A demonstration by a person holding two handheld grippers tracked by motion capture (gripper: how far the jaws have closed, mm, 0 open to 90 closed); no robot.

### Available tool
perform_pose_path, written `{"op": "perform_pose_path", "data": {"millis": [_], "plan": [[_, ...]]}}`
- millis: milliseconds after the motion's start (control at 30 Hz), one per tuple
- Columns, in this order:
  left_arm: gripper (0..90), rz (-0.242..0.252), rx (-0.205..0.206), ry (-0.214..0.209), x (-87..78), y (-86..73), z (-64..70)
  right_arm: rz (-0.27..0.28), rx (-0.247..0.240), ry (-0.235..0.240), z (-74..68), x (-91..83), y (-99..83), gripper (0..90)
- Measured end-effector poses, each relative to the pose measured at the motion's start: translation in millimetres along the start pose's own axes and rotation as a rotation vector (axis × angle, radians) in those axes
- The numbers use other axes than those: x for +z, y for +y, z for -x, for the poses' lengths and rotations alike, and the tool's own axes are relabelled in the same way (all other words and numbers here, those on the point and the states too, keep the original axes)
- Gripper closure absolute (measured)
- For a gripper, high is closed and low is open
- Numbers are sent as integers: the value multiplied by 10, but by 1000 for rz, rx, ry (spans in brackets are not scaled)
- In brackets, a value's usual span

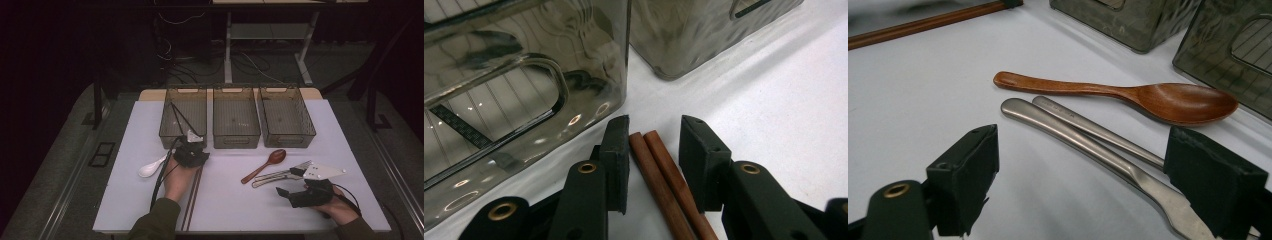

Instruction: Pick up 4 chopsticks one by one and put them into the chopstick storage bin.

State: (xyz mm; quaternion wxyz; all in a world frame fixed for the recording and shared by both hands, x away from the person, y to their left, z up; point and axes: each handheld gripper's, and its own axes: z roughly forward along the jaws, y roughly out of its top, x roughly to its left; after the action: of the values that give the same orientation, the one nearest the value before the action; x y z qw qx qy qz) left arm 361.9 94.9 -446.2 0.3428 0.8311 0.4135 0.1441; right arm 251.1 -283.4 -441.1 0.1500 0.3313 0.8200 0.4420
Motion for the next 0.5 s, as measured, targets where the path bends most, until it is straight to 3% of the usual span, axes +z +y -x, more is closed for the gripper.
{"op": "perform_pose_path", "data": {"millis": [500], "plan": [[734, -1, 10, -24, 4, 6, -24, -1, -3, -1, 2, 5, -1, 143]]}}
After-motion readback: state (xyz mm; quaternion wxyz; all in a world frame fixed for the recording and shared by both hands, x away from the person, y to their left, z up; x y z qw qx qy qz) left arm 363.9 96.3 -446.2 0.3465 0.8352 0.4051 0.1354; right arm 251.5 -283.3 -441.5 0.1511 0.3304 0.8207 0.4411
